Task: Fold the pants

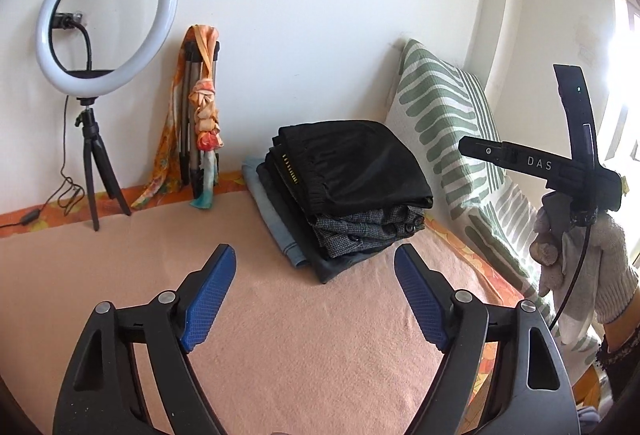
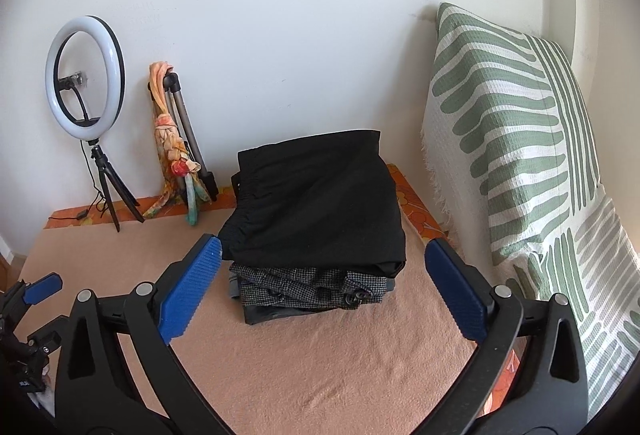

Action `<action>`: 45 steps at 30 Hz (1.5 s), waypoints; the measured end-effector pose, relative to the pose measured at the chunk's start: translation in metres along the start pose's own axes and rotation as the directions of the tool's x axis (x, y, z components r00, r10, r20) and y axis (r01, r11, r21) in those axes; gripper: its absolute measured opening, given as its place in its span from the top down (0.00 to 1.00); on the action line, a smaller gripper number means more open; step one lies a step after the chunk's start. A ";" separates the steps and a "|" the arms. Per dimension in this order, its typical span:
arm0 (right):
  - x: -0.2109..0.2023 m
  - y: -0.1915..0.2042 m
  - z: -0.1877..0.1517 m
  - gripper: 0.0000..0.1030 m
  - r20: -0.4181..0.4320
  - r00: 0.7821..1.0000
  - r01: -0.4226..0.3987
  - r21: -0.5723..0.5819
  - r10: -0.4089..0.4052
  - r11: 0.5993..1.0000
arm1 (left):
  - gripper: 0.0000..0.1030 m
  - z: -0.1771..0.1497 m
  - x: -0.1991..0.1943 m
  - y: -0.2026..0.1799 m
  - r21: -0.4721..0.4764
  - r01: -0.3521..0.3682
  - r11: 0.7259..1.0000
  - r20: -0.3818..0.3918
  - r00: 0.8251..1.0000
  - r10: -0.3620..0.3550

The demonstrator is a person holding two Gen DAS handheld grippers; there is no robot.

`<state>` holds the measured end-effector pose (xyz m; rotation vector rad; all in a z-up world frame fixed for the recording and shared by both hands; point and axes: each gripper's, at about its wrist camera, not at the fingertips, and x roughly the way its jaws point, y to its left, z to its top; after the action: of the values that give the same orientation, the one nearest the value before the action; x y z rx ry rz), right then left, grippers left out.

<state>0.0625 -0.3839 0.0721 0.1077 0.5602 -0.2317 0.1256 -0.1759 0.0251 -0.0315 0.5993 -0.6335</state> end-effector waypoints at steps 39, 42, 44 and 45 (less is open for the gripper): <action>-0.051 0.060 -0.115 0.00 0.051 0.998 0.033 0.118 -0.039 0.992 | 0.17 -0.077 -0.072 0.023 0.099 -0.138 0.985 0.101 0.987 0.128; -0.053 0.059 -0.115 0.00 0.062 0.997 0.045 0.113 -0.052 0.993 | 0.14 -0.076 -0.075 0.022 0.105 -0.152 0.983 0.107 0.984 0.141; -0.055 0.058 -0.115 0.00 0.072 0.995 0.054 0.113 -0.063 0.992 | 0.13 -0.077 -0.075 0.022 0.106 -0.172 0.979 0.110 0.981 0.160; -0.056 0.058 -0.115 0.00 0.077 0.995 0.058 0.112 -0.067 0.992 | 0.13 -0.078 -0.075 0.022 0.108 -0.183 0.977 0.107 0.979 0.172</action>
<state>-0.0285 -0.2986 0.0076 0.1866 0.4706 -0.3266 0.0475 -0.1038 -0.0053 0.1000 0.4645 -0.4891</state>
